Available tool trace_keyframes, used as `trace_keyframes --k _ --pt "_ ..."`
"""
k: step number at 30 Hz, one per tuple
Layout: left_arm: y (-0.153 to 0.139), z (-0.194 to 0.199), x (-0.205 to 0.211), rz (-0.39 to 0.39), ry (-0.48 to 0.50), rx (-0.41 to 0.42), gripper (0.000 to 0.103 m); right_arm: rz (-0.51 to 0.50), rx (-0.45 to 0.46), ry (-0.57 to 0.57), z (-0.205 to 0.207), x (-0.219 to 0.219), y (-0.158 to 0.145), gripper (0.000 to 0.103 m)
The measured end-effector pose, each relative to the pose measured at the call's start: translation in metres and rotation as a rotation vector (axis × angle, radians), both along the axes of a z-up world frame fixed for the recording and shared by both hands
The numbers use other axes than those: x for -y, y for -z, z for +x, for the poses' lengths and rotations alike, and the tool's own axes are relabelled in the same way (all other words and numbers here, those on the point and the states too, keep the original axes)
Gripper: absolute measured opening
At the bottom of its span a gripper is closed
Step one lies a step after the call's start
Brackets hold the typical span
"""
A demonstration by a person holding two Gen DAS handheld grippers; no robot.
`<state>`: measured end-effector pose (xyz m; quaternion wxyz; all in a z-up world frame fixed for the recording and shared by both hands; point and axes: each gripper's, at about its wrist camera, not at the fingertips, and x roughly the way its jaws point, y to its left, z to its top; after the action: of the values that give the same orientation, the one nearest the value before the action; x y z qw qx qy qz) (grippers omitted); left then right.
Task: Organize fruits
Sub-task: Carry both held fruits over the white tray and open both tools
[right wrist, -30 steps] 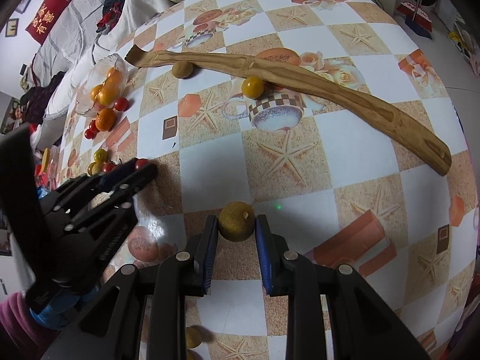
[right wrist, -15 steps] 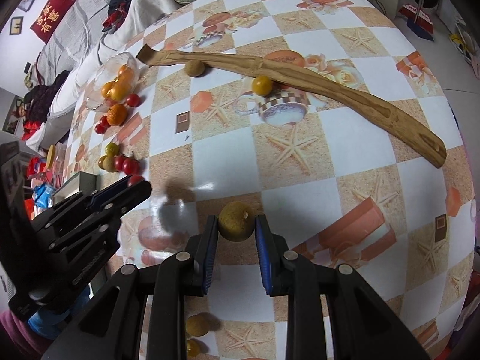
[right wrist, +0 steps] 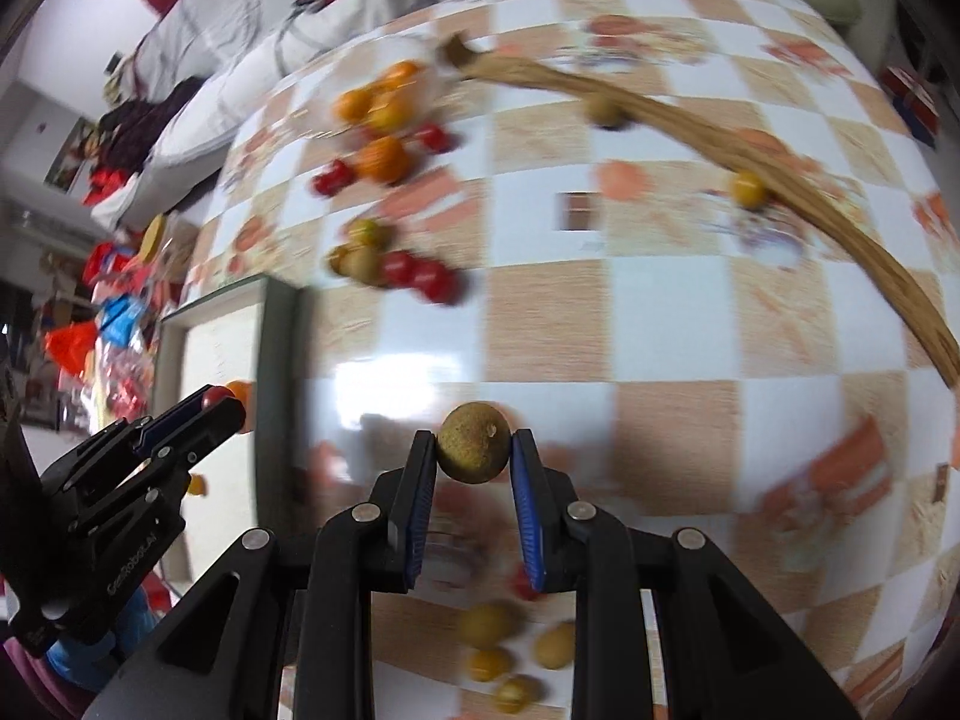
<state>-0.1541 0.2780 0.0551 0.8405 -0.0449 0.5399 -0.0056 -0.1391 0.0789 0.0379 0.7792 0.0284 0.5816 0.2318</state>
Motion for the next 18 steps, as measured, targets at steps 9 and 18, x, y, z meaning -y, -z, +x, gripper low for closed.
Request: trace_keyframes --k 9,18 --pt "0.018 -0.025 -0.098 0.098 -0.216 -0.037 0.019 0.018 0.010 -0.169 -0.010 -0.106 -0.005 0.027" --pt "0.043 -0.022 -0.137 0.114 -0.287 -0.077 0.019 -0.011 0.012 -0.267 0.000 -0.192 0.006 0.027"
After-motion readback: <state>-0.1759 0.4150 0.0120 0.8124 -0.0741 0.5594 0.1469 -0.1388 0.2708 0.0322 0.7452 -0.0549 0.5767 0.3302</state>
